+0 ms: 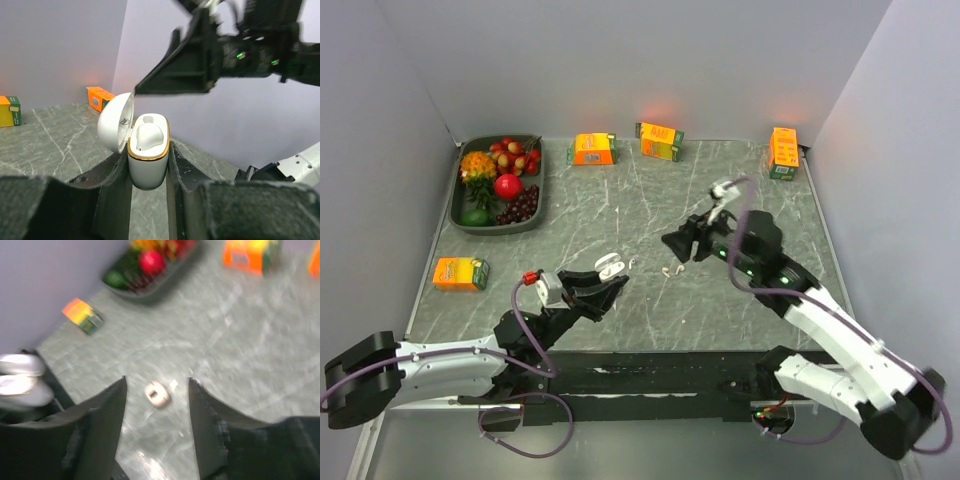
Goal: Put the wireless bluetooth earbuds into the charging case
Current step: Pick up the earbud from the center of the board.
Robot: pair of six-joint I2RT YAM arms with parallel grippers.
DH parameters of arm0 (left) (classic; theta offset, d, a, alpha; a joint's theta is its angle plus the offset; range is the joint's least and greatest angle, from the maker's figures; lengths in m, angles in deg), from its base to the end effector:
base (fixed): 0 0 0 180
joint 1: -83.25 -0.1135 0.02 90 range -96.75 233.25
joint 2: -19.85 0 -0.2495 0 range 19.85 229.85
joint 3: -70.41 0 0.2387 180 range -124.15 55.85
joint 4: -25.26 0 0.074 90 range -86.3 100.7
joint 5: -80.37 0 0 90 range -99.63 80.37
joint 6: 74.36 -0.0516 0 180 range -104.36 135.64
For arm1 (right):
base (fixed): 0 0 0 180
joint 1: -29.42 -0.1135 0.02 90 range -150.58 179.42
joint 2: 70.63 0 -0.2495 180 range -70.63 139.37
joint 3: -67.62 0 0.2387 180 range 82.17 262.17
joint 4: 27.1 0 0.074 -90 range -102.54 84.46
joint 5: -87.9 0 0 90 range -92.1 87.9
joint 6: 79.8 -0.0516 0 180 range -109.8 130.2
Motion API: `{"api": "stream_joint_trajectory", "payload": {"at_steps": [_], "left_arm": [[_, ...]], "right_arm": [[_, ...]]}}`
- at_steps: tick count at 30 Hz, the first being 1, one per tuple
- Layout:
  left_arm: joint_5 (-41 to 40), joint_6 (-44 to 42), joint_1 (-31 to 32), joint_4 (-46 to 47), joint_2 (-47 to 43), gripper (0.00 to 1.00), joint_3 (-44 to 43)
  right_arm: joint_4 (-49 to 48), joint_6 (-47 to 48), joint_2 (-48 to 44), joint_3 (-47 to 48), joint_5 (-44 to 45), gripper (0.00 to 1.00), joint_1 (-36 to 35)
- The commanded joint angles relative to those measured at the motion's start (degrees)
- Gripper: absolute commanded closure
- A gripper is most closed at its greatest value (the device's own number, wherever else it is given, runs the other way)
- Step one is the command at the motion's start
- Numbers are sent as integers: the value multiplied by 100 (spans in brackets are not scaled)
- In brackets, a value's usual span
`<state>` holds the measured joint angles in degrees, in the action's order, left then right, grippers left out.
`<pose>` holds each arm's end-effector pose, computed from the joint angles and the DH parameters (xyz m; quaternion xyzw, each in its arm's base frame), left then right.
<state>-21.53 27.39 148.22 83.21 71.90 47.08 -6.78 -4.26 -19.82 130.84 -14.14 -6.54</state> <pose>0.0877 -0.1627 0.2563 0.1454 0.4898 -0.4914 0.7053 0.1707 0.1372 0.3410 -0.2076 0.7240 0.3497 0.5571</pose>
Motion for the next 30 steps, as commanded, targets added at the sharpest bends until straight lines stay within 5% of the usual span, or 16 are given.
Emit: {"api": "stream_joint_trajectory", "payload": {"at_steps": [1,10,15,18,21,26,30], "left_arm": [[-119,47,25,18,-283,99,78],[-453,12,24,-703,-1161,99,332],[-594,3,16,-1054,-1663,99,473],[-603,12,16,-1107,-1812,99,517],[-612,21,24,-1081,-1848,99,561],[-629,20,24,-1046,-1830,99,587],[-647,38,24,-1011,-1883,99,649]], "right_arm": [[224,-460,989,-190,-300,32,90],[276,-1251,2820,468,886,26,-209],[436,-1094,3111,829,1194,3,-218],[540,-1409,3137,908,1580,1,-148],[59,-1402,3225,794,494,1,151],[1100,-1447,4162,1949,526,19,178],[2261,-946,4955,3033,413,44,-15]]}}
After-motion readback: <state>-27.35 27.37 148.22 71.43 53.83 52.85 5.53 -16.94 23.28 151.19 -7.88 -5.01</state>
